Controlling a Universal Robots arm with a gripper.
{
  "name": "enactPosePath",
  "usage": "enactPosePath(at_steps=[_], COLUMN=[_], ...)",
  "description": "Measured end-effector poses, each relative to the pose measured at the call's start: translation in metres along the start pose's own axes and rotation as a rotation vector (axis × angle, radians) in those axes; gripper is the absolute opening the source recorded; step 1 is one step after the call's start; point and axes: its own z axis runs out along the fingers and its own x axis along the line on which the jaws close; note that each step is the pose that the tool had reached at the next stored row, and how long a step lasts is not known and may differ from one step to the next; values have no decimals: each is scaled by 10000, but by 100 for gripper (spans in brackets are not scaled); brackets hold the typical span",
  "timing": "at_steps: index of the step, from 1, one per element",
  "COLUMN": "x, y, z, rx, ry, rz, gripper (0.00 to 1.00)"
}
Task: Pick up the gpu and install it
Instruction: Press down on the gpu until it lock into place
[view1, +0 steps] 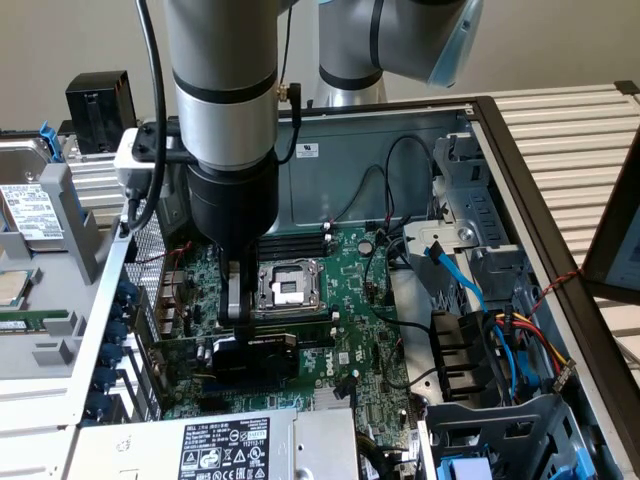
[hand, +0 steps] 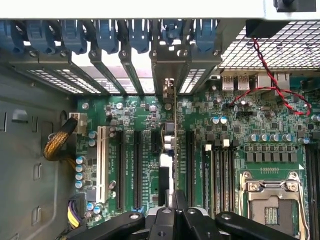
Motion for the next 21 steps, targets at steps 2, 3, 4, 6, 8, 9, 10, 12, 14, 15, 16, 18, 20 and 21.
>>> enactPosePath(at_steps=[2,3,4,6,8,9,10,12,14,15,16,18,20,21], x=[-1,-1,-1,-1,-1,-1,-2,-3,-4,-5,-5,-6,-6,-6], y=[1,1,0,0,0,1,2,6,12,16,19,26,33,36], z=[10,16,21,26,30,31,31,32,30,29,24,-28,-119,-164], rx=[-30,-46,-61,-104,-152,-178,-200,-243,-278,-290,-303,-318,-322,-325], ry=[-2,-1,-1,-4,-6,-10,-14,-19,-24,-24,-24,-20,-20,-19], rz=[1,1,1,0,1,0,0,0,-2,-1,-1,0,1,2], gripper=[11,11,11,11,11,11,11,11,11,11,11,11,11,11])
